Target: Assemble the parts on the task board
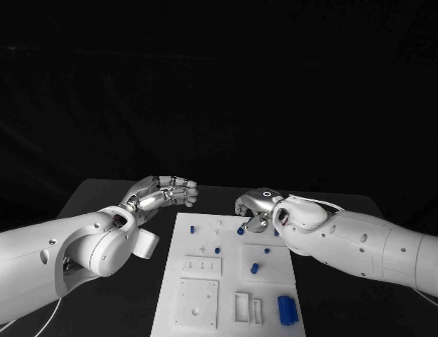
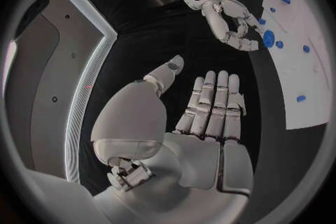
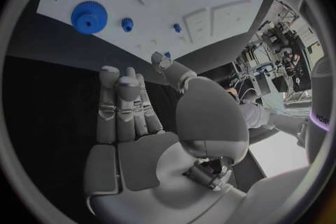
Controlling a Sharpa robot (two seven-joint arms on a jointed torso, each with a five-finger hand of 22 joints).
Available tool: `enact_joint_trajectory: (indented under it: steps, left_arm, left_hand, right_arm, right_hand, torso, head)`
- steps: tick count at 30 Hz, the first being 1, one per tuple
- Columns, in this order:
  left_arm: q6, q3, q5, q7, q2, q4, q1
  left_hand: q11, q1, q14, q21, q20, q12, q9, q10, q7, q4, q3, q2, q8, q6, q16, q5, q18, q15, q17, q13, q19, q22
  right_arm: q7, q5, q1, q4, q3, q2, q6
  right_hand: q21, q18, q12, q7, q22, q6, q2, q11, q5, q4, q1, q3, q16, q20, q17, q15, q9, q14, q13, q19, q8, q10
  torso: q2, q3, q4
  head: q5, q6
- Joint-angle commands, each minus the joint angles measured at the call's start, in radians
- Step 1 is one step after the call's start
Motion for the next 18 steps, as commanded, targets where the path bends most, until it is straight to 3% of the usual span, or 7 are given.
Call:
enact_joint_trajectory:
  steps: [1, 8, 11, 16, 18]
  left_arm:
    - [-0.008, 0.001, 0.009, 0.009, -0.004, 0.006, 0.002]
    - [-0.007, 0.002, 0.018, 0.009, -0.01, 0.02, 0.002]
    - [-0.007, 0.002, 0.018, 0.008, -0.011, 0.022, 0.002]
    - [-0.006, 0.002, 0.018, 0.007, -0.01, 0.021, 0.002]
    - [-0.006, 0.002, 0.021, 0.004, -0.009, 0.02, 0.002]
  left_hand:
    - [0.007, -0.009, -0.006, -0.005, 0.006, -0.007, -0.001, 0.003, 0.024, -0.004, 0.0, -0.001, -0.003, -0.002, -0.003, 0.004, 0.018, 0.001, -0.002, -0.001, -0.003, 0.018]
    - [0.008, -0.011, -0.006, -0.005, 0.006, -0.008, -0.001, 0.003, 0.024, -0.004, 0.001, 0.0, -0.004, -0.002, -0.004, 0.004, 0.018, 0.002, -0.002, -0.001, -0.004, 0.019]
    - [0.008, -0.011, -0.006, -0.005, 0.006, -0.008, -0.002, 0.003, 0.025, -0.005, 0.001, 0.0, -0.004, -0.002, -0.004, 0.003, 0.018, 0.002, -0.002, -0.002, -0.004, 0.019]
    - [0.008, -0.012, -0.007, -0.005, 0.006, -0.01, -0.002, 0.002, 0.025, -0.005, 0.001, -0.001, -0.005, -0.002, -0.005, 0.003, 0.018, 0.002, -0.002, -0.002, -0.005, 0.019]
    - [0.008, -0.013, -0.007, -0.005, 0.006, -0.01, -0.002, 0.002, 0.025, -0.006, 0.001, -0.001, -0.005, -0.002, -0.005, 0.003, 0.018, 0.002, -0.003, -0.002, -0.005, 0.019]
  right_arm:
    - [-0.043, -0.063, -0.003, -0.016, -0.001, 0.014, 0.007]
    - [-0.053, -0.082, -0.016, -0.04, -0.011, 0.028, 0.022]
    - [-0.056, -0.086, -0.02, -0.047, -0.013, 0.031, 0.023]
    - [-0.059, -0.09, -0.027, -0.063, -0.014, 0.038, 0.015]
    - [-0.059, -0.09, -0.027, -0.064, -0.014, 0.039, 0.018]
  right_hand:
    - [0.005, 0.031, -0.006, 0.008, 0.019, -0.003, -0.013, 0.003, -0.007, 0.003, -0.002, 0.012, 0.008, -0.021, -0.002, 0.005, -0.002, -0.008, -0.003, 0.012, -0.007, -0.007]
    - [0.006, 0.031, -0.006, 0.007, 0.018, -0.002, -0.019, 0.005, -0.013, 0.009, 0.002, 0.026, 0.013, -0.021, -0.006, 0.007, -0.002, -0.009, -0.007, 0.011, -0.008, -0.01]
    - [0.006, 0.031, -0.005, 0.007, 0.018, -0.002, -0.02, 0.005, -0.014, 0.01, 0.002, 0.027, 0.014, -0.022, -0.007, 0.007, -0.002, -0.009, -0.007, 0.012, -0.008, -0.01]
    - [0.007, 0.031, -0.005, 0.007, 0.018, -0.002, -0.021, 0.005, -0.016, 0.012, 0.002, 0.031, 0.016, -0.022, -0.008, 0.007, -0.002, -0.009, -0.008, 0.012, -0.008, -0.01]
    - [0.007, 0.031, -0.005, 0.007, 0.017, -0.003, -0.023, 0.005, -0.017, 0.013, 0.003, 0.033, 0.017, -0.022, -0.009, 0.007, -0.002, -0.009, -0.009, 0.012, -0.009, -0.01]
  torso:
    - [0.018, -0.0055, 0.0035]
    - [0.032, -0.0078, 0.0095]
    - [0.036, -0.0069, 0.0103]
    - [0.045, -0.0087, 0.0103]
    - [0.05, -0.0113, 0.017]
  head:
    - [-0.001, 0.003]
    - [-0.003, 0.002]
    - [-0.002, 0.002]
    - [-0.002, 0.006]
    - [-0.008, 0.008]
